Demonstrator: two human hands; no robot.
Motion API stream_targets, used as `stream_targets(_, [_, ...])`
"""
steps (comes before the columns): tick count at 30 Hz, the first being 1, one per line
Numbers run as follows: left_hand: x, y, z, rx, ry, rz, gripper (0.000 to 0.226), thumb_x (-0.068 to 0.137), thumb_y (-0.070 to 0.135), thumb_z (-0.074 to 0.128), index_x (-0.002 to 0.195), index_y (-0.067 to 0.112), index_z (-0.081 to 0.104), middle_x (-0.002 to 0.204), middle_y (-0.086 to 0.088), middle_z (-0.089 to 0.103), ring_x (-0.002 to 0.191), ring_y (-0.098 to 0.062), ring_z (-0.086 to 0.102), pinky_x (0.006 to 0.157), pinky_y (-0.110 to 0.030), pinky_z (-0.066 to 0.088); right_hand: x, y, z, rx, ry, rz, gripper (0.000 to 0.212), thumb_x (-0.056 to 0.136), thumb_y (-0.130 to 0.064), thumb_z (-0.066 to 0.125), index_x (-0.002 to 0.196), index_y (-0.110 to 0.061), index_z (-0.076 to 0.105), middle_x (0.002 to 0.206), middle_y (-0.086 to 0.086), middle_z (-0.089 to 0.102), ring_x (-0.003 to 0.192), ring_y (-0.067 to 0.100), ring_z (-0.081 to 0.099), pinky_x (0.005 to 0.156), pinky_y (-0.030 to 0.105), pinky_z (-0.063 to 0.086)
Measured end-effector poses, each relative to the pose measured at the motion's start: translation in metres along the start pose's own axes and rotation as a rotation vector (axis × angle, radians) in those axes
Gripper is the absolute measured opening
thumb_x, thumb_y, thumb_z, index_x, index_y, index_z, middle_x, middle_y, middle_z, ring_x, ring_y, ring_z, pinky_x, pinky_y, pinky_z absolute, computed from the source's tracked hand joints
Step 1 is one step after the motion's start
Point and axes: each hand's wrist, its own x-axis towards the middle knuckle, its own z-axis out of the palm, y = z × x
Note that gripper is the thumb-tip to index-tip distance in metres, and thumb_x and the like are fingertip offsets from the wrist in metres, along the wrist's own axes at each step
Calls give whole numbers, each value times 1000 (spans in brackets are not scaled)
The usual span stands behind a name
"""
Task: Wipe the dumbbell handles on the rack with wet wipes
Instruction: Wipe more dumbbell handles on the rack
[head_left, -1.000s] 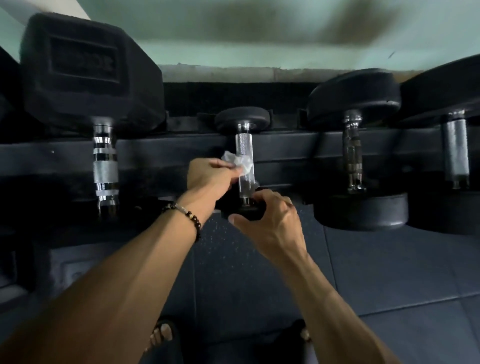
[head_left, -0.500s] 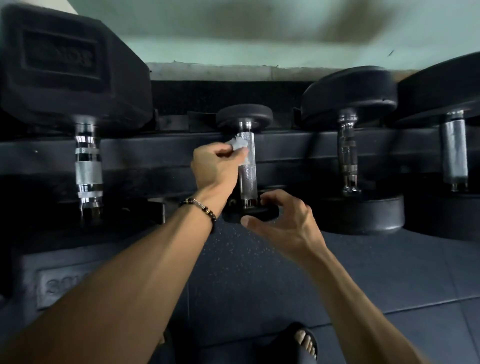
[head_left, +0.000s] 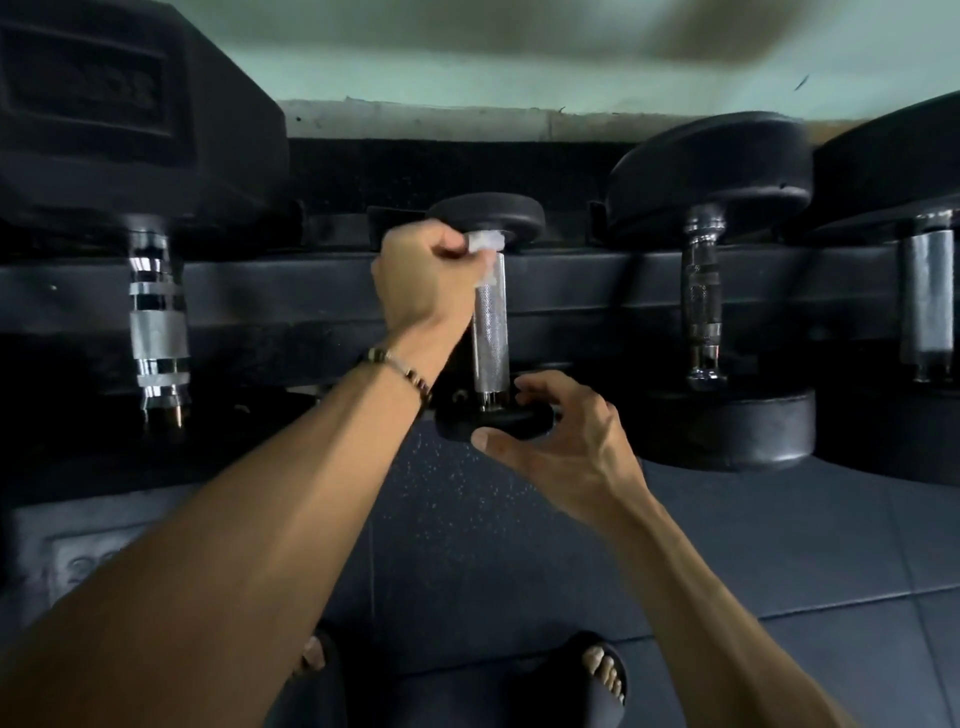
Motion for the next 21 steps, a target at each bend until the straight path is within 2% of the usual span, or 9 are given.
stream_targets(2, [2,0,2,-26,8,-35,17,70,21,86,66,17,70,65,11,64,64,-8,63,69,-27,57,1,3,1,27,6,5,53,63,-52,85,109,-35,64,92,-25,64,90,-12,59,69,3,42])
stream_targets(4, [-20,-11,-7,-1,-135,-98,27,71,21,86,60,24,62,64,14,62,62,-3,61,63,-17,53,2,4,-1,46,10,28,54,62,-49,86,109,-33,64,90,-27,63,89,-17,57,69,2,42])
stream_targets(6, [-46,-27,-19,44,-300,-205,30,70,22,88,57,24,60,62,12,61,61,-5,60,60,-18,51,3,6,-2,61,7,57,61,60,-48,87,114,-29,65,93,-26,64,91,-18,57,72,3,42])
stream_targets(10, [-43,-35,-24,-74,-362,-307,25,68,13,89,67,11,64,76,1,69,74,-17,69,74,-28,59,4,4,-7,90,-21,83,56,63,-41,89,112,-30,65,95,-23,64,89,-18,56,68,0,41])
stream_targets(11, [-40,-35,-21,-98,-360,-301,27,67,12,89,64,12,62,76,0,70,75,-20,71,75,-33,60,5,7,-6,85,-37,92,48,66,-38,88,108,-33,64,93,-23,64,86,-15,59,66,0,41])
stream_targets(13, [-46,-36,-16,-58,-387,-266,29,66,16,90,60,17,61,65,5,65,64,-15,66,66,-28,56,3,7,-1,41,-76,103,37,70,-38,83,100,-35,60,92,-21,63,83,-4,62,63,3,42])
stream_targets(15, [-56,-37,-17,3,-403,-236,29,67,19,90,59,18,61,59,10,60,57,-5,56,58,-17,45,0,1,6,-26,-92,90,54,62,-57,78,106,-31,59,101,-15,60,90,2,60,65,9,44])
stream_targets(18, [-54,-39,-24,100,-473,-189,27,68,19,89,61,17,63,63,10,61,57,-1,55,56,-11,42,2,-3,3,-55,-74,149,52,64,-63,81,90,-30,50,87,-23,52,70,-8,52,52,2,40])
stream_targets(21, [-42,-32,-29,170,-574,-159,21,69,17,88,67,14,68,72,5,67,67,-6,61,63,-18,49,6,-2,-2,-67,-90,151,48,65,-58,83,97,-33,57,80,-26,52,64,-13,49,48,1,39])
